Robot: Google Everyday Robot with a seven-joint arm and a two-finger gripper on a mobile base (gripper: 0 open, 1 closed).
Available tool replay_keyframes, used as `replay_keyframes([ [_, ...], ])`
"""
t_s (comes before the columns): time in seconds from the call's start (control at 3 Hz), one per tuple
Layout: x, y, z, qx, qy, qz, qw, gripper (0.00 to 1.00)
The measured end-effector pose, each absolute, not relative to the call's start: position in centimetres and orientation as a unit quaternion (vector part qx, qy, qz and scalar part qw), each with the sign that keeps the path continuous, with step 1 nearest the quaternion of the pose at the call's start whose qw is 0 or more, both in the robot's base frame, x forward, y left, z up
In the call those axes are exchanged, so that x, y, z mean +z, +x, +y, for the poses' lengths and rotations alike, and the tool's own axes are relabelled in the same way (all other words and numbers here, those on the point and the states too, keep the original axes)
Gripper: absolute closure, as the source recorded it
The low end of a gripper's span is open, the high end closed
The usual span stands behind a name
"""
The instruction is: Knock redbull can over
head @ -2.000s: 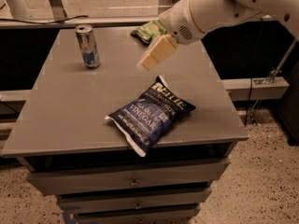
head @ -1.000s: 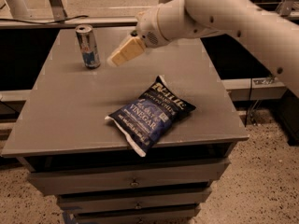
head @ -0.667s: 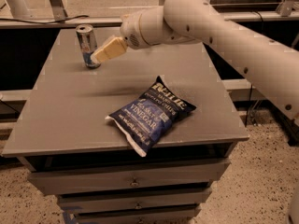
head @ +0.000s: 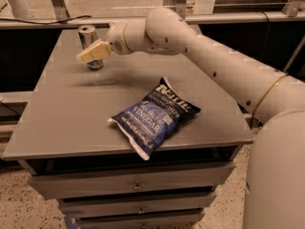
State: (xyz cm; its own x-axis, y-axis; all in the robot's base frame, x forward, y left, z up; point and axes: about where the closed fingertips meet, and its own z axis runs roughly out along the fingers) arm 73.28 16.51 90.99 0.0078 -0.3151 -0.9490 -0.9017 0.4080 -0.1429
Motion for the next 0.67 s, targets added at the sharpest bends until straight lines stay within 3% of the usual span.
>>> replay_keyframes([
  [0.67,88.8,74.2,18.6,0.318,-0.447,0.657,0.517,0.41],
])
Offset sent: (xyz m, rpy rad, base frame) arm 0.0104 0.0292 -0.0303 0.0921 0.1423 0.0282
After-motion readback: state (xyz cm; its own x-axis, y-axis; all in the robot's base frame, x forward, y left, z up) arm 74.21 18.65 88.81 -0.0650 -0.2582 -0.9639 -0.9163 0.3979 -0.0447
